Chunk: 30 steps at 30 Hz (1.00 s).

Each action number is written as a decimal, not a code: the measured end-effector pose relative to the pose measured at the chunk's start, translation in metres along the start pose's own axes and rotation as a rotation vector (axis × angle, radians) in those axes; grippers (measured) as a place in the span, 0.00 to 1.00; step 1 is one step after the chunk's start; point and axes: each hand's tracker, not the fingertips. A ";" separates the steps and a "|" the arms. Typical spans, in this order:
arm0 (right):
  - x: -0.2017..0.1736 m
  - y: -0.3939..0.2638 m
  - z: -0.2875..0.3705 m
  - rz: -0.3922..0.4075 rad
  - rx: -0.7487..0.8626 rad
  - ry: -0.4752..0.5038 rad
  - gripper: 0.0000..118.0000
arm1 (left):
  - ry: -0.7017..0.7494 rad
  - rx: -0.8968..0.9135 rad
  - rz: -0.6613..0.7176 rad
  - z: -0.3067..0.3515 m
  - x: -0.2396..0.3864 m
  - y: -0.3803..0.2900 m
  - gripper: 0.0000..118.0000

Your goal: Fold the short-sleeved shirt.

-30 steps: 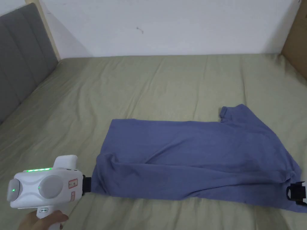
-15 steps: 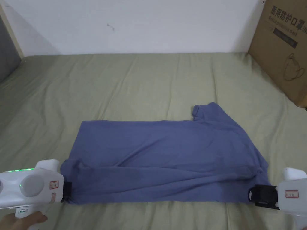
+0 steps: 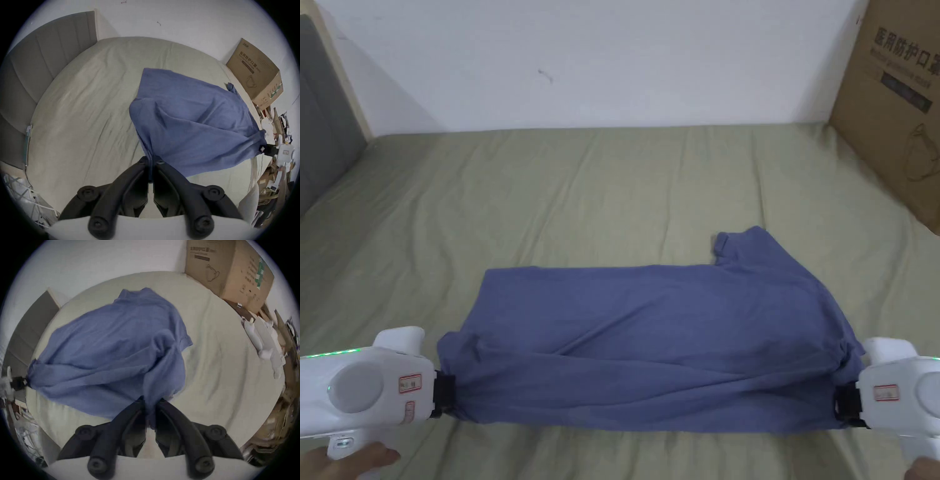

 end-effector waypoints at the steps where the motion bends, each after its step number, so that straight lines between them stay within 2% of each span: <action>1: 0.003 -0.003 0.008 -0.006 0.005 0.015 0.07 | 0.001 0.004 -0.021 0.007 0.001 -0.003 0.02; 4: 0.009 -0.015 0.037 0.011 0.010 0.012 0.07 | 0.018 0.004 -0.053 0.030 0.000 -0.019 0.02; 6: 0.016 -0.034 0.059 0.015 0.016 0.048 0.07 | 0.024 0.011 -0.066 0.050 -0.007 -0.045 0.02; 8: 0.025 -0.059 0.069 -0.017 -0.007 0.073 0.07 | 0.037 -0.011 -0.051 0.058 -0.013 -0.070 0.02; 10: 0.031 -0.084 0.068 -0.036 -0.050 0.080 0.07 | 0.033 -0.060 -0.021 0.062 -0.014 -0.096 0.02; 13: 0.031 -0.115 0.050 0.009 -0.137 0.041 0.07 | 0.052 -0.120 -0.015 0.047 -0.011 -0.128 0.02; 14: 0.028 -0.120 0.045 0.005 -0.150 0.031 0.10 | 0.058 -0.131 -0.003 0.037 -0.016 -0.132 0.04; 15: 0.026 -0.122 0.043 0.001 -0.148 0.032 0.19 | 0.059 -0.132 0.006 0.035 -0.016 -0.133 0.10; 16: 0.023 -0.120 0.044 0.008 -0.148 0.009 0.42 | 0.069 -0.127 0.023 0.036 -0.015 -0.131 0.37; 17: 0.019 -0.117 0.047 0.034 -0.137 -0.053 0.58 | 0.086 -0.122 0.032 0.039 -0.013 -0.127 0.65; 18: 0.017 -0.113 0.051 0.054 -0.111 -0.073 0.64 | 0.095 -0.114 0.025 0.041 -0.012 -0.123 0.82; 19: 0.016 -0.105 0.060 0.067 -0.072 -0.057 0.64 | 0.102 -0.081 0.019 0.047 -0.011 -0.118 0.83; 23: 0.009 -0.066 0.090 0.064 0.060 0.016 0.63 | 0.079 0.061 0.029 0.076 -0.002 -0.086 0.78; 24: 0.006 -0.058 0.094 0.069 0.087 0.028 0.60 | 0.056 0.105 0.014 0.080 0.001 -0.081 0.73; 25: 0.002 -0.048 0.096 0.085 0.121 0.027 0.41 | 0.032 0.134 -0.005 0.081 0.007 -0.075 0.45; 26: -0.005 -0.041 0.095 0.078 0.164 -0.011 0.09 | 0.037 0.127 -0.012 0.077 0.013 -0.070 0.09; 27: -0.009 -0.035 0.091 0.055 0.163 -0.036 0.00 | 0.063 0.122 -0.010 0.070 0.018 -0.071 0.00; 30: -0.014 -0.022 0.075 0.072 0.123 0.034 0.00 | 0.010 0.091 -0.034 0.060 0.032 -0.067 0.00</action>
